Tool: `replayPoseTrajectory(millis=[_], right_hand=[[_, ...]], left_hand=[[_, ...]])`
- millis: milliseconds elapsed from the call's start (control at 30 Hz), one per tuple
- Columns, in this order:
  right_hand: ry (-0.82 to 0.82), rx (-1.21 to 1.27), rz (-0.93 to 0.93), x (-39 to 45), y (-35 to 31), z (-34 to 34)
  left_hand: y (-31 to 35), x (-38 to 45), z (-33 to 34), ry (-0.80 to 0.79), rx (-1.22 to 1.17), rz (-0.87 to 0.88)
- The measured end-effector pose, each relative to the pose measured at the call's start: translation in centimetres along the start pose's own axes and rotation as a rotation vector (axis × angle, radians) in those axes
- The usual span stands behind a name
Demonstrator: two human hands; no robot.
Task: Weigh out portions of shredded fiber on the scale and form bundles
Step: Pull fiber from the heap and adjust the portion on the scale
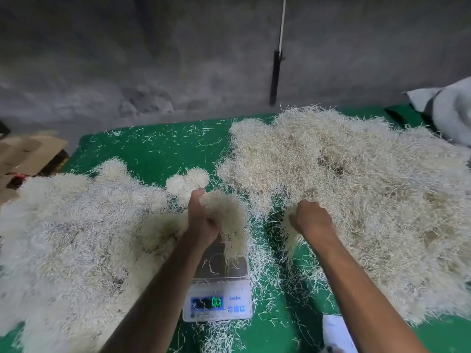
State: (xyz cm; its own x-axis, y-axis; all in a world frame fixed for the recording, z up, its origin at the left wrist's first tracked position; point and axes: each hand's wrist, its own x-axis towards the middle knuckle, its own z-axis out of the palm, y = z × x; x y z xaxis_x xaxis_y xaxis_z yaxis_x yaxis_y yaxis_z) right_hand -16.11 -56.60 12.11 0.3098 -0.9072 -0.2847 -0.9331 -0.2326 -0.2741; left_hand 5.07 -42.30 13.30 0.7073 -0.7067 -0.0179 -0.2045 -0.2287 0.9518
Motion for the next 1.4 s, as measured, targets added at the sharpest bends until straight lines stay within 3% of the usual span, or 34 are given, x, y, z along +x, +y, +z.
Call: replayPoseTrajectory(millis=[67, 133, 167, 267, 333, 400, 467, 533, 600, 667, 733, 867, 967, 1100, 1167, 1233, 1333, 1400], right_hand=[[0.056, 0.134, -0.155, -2.8, -2.7, -0.4], [-0.089, 0.417, -0.304, -6.1, -5.5, 0.0], [-0.203, 0.557, -0.323, -7.8, -6.7, 0.6], [-0.513, 1.052, -0.101, -10.6, -9.2, 3.1], [-0.692, 1.519, 0.032, -11.9, -10.3, 4.1], [-0.689, 1.75, 0.054, -12.2, -11.4, 4.8], [-0.555, 1.624, -0.011, -12.3, -12.7, 5.7], [-0.391, 1.444, -0.053, -11.9, -13.9, 6.9], [-0.153, 1.325, -0.033, -11.1, -14.5, 8.1], [-0.014, 1.264, 0.041, -9.6, -14.1, 9.4], [0.052, 1.224, 0.031, -8.9, -13.6, 10.1], [0.116, 0.957, -0.175, -8.3, -11.3, 12.4], [0.114, 0.962, -0.077, -8.4, -9.0, 13.1], [0.303, 0.936, 0.091, -10.9, -4.3, 14.4], [0.305, 0.892, 0.138, -13.2, -2.0, 16.4], [0.182, 0.804, 0.139, -15.9, -0.2, 19.0], [-0.018, 0.56, 0.009, -20.8, 1.7, 23.7], [-0.013, 0.403, -0.069, -23.9, 2.0, 26.5]], left_hand=[[2.3, -1.3, -0.4, 0.019, 0.029, 0.039], [1.2, -2.0, -0.1, -0.024, -0.31, -0.11], [1.0, -2.4, -0.5, -0.04, -0.34, -0.197], [0.0, -4.1, -2.6, -0.026, -0.304, -0.326], [-0.1, -6.1, -4.2, -0.056, -0.121, -0.289], [-0.6, -7.5, -5.7, -0.01, 0.054, -0.385], [-1.4, -8.2, -7.1, 0.047, 0.06, -0.39], [-1.8, -8.1, -8.1, 0.04, -0.169, -0.42], [-2.1, -7.8, -8.9, 0.063, -0.387, -0.455], [-2.9, -7.3, -9.2, 0.111, -0.406, -0.429], [-4.9, -7.0, -9.2, 0.127, -0.338, -0.447], [-9.6, -7.4, -9.3, 0.068, 0.015, -0.36], [-12.3, -9.4, -9.8, 0.063, 0.211, -0.242], [-16.4, -13.9, -10.9, 0.125, 0.273, -0.185], [-18.7, -16.7, -11.1, 0.056, 0.291, -0.202], [-20.1, -19.7, -11.0, -0.033, 0.252, -0.307], [-21.7, -24.1, -10.0, -0.114, 0.184, -0.34], [-22.3, -26.4, -9.2, -0.147, 0.134, -0.323]])
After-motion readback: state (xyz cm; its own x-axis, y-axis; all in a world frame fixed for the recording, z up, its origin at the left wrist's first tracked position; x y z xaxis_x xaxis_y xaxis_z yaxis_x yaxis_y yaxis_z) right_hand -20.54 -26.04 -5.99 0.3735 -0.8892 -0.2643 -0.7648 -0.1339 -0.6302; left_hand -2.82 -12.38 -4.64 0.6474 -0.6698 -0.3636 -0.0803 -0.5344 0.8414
